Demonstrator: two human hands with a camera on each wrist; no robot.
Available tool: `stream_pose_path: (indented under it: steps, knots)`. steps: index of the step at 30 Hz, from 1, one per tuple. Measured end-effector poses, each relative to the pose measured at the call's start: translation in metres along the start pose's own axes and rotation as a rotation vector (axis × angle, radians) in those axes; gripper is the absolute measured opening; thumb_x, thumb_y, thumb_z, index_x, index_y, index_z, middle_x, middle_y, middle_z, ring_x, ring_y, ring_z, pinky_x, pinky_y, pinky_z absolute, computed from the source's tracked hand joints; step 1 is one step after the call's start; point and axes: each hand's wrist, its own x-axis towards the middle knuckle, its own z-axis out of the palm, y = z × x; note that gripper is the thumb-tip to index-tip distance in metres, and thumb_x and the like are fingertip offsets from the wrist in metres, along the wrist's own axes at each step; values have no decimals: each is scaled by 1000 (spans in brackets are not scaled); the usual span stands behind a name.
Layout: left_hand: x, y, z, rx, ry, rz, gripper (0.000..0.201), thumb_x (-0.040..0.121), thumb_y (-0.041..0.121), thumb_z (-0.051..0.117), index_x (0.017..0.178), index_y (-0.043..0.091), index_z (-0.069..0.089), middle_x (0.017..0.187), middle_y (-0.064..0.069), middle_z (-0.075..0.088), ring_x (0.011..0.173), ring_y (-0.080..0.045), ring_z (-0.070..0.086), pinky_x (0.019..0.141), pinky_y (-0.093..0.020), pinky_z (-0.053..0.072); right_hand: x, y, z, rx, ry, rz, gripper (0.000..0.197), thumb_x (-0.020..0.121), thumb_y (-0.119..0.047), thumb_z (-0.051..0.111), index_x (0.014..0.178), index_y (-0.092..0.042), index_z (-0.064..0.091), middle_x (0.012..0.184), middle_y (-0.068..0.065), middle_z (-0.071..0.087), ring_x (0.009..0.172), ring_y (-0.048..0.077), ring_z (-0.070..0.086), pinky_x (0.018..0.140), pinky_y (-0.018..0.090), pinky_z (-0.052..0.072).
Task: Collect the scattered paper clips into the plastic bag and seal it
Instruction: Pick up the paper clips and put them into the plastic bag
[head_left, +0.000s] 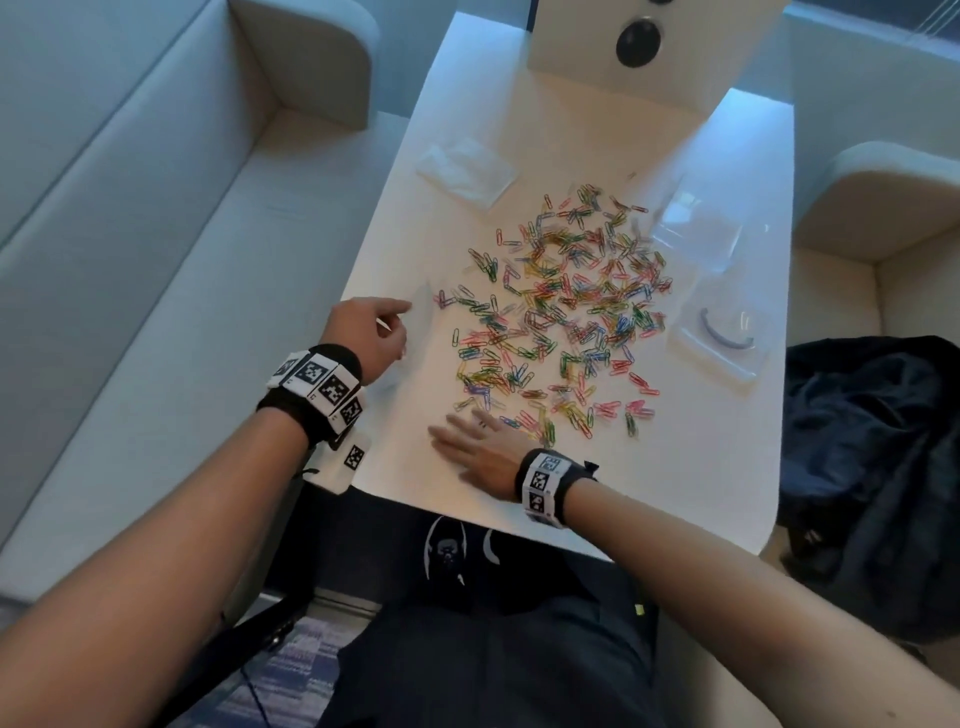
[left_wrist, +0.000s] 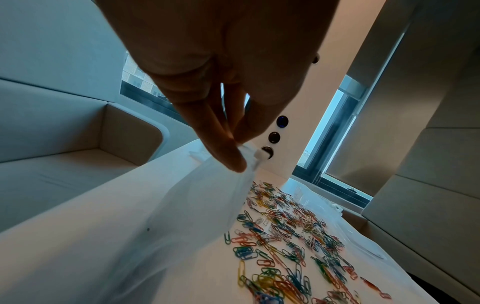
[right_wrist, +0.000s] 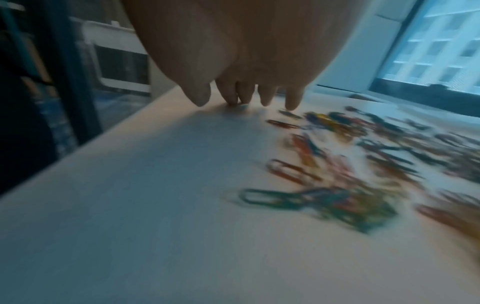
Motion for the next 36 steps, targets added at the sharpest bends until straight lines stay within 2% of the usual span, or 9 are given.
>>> stream_pose_path:
  steps: [3,5,11,16,21,23,25,29,36]
  knots:
    - [2,-1,9,-16,-13,-12,31,90,11,57,117,15,69,77,-6,75,66,-16,72,84,-24,55,-6,32,-11,-60,10,151,71,97,-51,37,155,-22,7,163,2,0,148,35,-4,117,61,2]
    - [2,-2,18,-39,-33,-23,31,89,11,58,118,16,69,77,-4,74,64,-13,71,82,-25,57,-9,46,-13,-54,-20,211,71,97,-51,39,154,-25,7,163,4,1,147,39,-1,114,65,10]
    - [1,1,43,-95,-83,-47,32,90,9,58,119,14,68,78,-6,74,64,-15,71,80,-27,59,-12,66,-16,15,112,238,49,85,-3,59,133,-4,48,136,21,49,117,41,50,95,48,50]
    - [2,6,58,-148,-128,-104,32,90,7,57,119,14,67,79,-8,74,66,-18,72,80,-29,59,-18,80,-24,119,136,325,30,90,1,49,117,-3,61,121,12,55,105,29,52,92,37,49]
    - [6,10,74,-161,-174,-136,34,91,9,56,123,15,65,76,-3,72,66,-14,72,79,-29,60,-26,98,-32,718,463,726,10,84,-7,69,91,-8,76,93,6,71,85,20,65,86,31,54]
    - [7,12,82,-149,-178,-142,36,91,10,56,126,16,63,81,-2,72,69,-14,72,79,-29,59,-34,104,-31,1111,572,1015,8,80,-8,75,88,-10,78,89,4,74,83,16,69,85,27,55]
    - [8,14,90,-143,-175,-151,39,90,11,57,128,16,61,91,-4,71,77,-17,71,84,-33,59,-44,109,-32,1604,719,1128,14,78,-3,77,91,-6,76,94,11,75,85,21,72,84,31,58]
    - [9,21,104,-142,-200,-165,41,90,12,57,130,17,60,97,-6,71,82,-20,70,88,-37,58,-52,110,-57,2353,1029,975,18,81,12,64,99,7,65,95,18,69,84,23,70,76,25,60]
    - [12,33,116,-115,-197,-149,42,90,17,59,131,21,59,89,-1,70,76,-18,70,81,-38,59,-26,93,-88,2501,915,748,16,85,13,58,99,8,65,86,14,71,76,18,72,72,22,59]
